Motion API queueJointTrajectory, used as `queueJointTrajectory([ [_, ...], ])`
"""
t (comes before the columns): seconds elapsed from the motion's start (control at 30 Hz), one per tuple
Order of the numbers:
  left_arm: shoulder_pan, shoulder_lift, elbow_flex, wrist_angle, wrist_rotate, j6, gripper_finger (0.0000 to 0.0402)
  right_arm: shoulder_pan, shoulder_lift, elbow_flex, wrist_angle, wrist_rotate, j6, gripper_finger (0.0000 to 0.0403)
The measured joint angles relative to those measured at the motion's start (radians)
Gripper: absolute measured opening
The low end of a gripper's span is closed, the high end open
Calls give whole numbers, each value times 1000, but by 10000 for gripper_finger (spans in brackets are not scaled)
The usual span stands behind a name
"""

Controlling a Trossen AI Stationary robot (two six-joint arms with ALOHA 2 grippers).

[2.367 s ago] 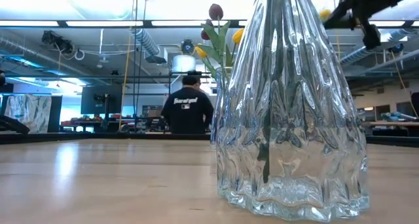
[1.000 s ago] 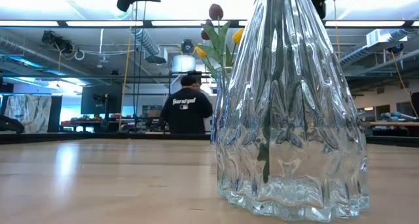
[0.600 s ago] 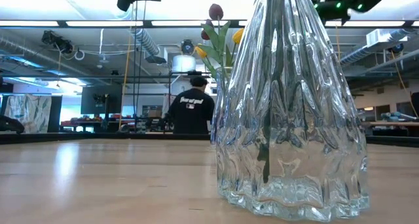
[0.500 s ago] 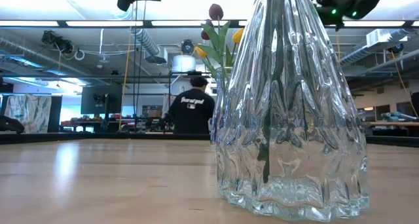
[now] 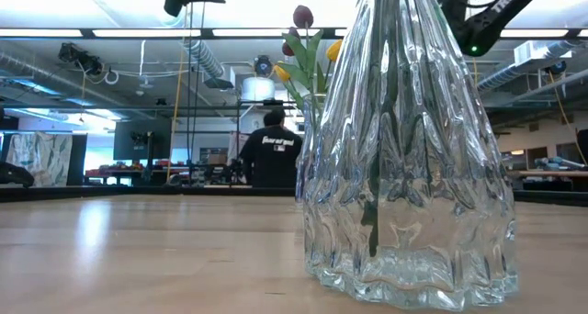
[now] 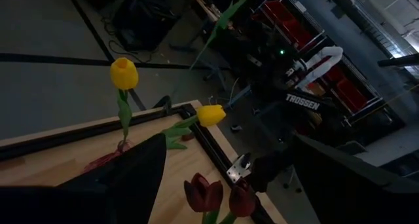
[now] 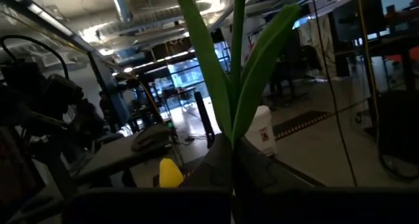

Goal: Sort flowers into vase by color
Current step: Put the yellow flower into the pink transparent vase

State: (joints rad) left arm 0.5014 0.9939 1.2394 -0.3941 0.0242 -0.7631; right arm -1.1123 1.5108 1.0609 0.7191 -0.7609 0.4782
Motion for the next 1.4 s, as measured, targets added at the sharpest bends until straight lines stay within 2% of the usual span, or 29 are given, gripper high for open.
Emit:
queueJointTrajectory([
  [0.6, 0, 2, 0, -2, 10, 27, 330, 91, 240, 322, -18, -148, 17, 7],
  [1.4, 0, 2, 0, -1, 15, 53, 330, 176, 256, 341, -191, -216, -81, 7],
])
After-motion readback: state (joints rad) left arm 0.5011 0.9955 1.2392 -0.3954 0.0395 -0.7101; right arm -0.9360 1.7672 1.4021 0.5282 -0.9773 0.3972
